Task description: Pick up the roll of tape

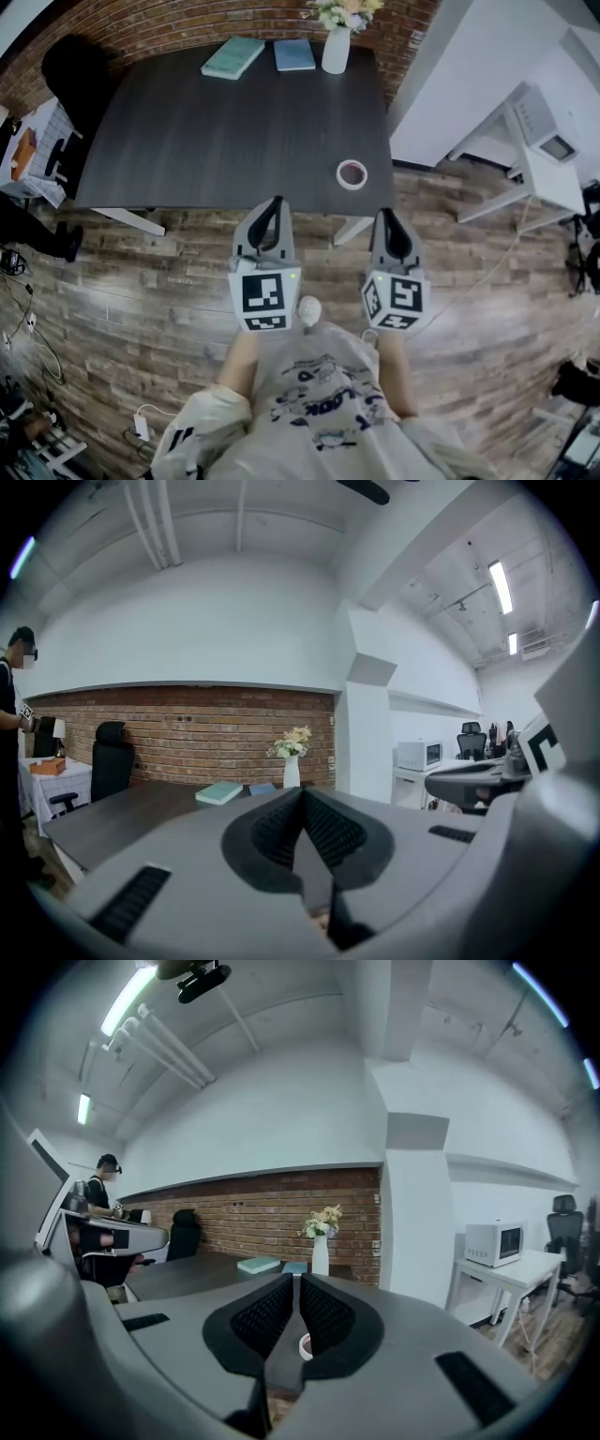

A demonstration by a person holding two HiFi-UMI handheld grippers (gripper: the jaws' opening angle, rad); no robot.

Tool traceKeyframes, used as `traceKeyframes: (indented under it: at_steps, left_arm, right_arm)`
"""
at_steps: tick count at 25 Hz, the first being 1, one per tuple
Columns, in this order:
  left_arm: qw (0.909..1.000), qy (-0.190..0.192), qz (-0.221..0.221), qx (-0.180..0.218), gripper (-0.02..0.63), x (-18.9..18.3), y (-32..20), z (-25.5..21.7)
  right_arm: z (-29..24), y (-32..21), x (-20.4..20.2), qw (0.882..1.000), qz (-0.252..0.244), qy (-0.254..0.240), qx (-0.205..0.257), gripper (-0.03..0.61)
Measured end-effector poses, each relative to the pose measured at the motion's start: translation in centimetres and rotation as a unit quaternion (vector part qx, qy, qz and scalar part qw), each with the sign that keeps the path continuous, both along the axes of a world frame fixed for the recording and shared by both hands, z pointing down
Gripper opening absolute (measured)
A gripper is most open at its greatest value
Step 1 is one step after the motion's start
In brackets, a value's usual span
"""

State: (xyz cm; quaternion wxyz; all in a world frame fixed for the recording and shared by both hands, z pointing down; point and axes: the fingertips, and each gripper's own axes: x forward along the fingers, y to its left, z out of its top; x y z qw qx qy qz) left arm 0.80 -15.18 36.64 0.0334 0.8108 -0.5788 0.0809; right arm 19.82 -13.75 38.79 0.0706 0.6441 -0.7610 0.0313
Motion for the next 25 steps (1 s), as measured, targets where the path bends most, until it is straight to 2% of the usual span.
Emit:
traceKeyframes:
  at_steps: [7, 11, 25]
  left_arm:
    - [0.9997, -0.001, -0.007, -0.023, 0.002, -0.2, -2.5, 1.5]
    - [0.9994, 0.001, -0.001, -0.034, 0.002, -0.3, -4.3, 2.5]
    - [0.9957, 0.001, 0.037, -0.085, 0.002, 1.4, -11.8, 6.3]
  right_arm:
    - [0.9, -2.9, -0.7, 1.0, -0.02, 0.004, -0.009, 0.008]
    - [1.7, -4.6, -1.2, 0.999, -0.025, 0.003, -0.024, 0.077]
    - [6.0, -10.5, -0.5, 0.995, -0.015, 0.019, -0.099, 0.101]
